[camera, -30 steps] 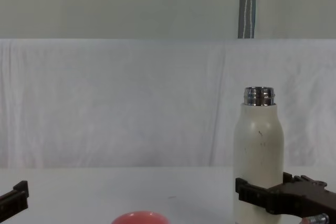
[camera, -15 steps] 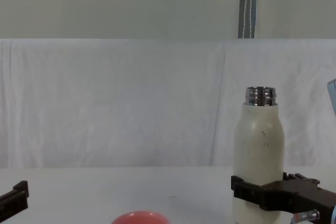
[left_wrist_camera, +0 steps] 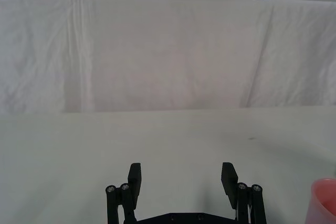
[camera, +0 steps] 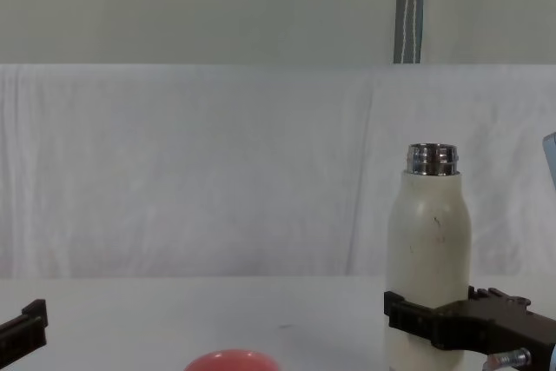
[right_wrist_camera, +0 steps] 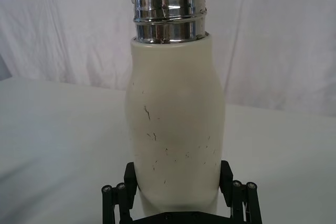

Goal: Grasp the thermos with one hand and pour water into the cup lid.

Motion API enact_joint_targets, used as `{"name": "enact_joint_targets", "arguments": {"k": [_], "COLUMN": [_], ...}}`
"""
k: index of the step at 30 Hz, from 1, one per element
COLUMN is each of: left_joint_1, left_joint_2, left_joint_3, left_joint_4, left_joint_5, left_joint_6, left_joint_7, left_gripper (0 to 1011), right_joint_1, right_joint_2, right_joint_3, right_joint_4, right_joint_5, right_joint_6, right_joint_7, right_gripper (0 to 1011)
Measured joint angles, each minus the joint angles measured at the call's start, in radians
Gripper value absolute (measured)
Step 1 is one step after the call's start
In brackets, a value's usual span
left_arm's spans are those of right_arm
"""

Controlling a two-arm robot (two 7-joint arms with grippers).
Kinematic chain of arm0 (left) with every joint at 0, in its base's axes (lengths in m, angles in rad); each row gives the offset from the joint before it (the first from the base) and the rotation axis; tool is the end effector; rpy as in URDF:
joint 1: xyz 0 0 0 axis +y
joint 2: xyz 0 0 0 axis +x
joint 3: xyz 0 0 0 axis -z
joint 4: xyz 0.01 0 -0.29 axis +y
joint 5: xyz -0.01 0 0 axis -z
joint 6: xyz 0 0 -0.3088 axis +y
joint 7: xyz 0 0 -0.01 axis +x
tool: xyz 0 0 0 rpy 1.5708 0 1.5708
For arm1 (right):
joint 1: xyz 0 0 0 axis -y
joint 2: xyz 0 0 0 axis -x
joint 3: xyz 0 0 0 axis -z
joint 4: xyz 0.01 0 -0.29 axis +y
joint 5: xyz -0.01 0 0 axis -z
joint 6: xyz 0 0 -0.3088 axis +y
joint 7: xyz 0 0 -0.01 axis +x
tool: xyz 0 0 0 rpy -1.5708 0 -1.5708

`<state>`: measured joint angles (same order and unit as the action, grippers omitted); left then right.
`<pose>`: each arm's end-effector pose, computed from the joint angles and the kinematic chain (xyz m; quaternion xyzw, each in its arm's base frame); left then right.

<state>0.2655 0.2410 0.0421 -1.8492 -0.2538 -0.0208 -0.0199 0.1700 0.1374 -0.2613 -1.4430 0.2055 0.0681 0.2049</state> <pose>0.2530 0.0376 -0.2852 -0.0174 0.0064 0.6616 0.7496 0.3684 0.0365 -0.2914 -0.0128 0.0335 -0.5335 0.8451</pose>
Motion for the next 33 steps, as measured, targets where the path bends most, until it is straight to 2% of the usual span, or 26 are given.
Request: {"name": "enact_joint_targets", "arguments": {"k": [33], "left_joint_1": [0.000], "left_joint_2": [0.000], "left_joint_3": [0.000], "left_joint_4": [0.000], "left_joint_5": [0.000], "left_joint_6": [0.000], "left_joint_7": [0.000], "left_gripper": [1001], "right_joint_1": [-0.002], "right_joint_2": [0.001], "right_joint_3": [0.000], "right_joint_4": [-0.003], "right_joint_5": [0.000], "right_joint_6": [0.000], "right_joint_7": [0.000], "right_gripper": [956]}}
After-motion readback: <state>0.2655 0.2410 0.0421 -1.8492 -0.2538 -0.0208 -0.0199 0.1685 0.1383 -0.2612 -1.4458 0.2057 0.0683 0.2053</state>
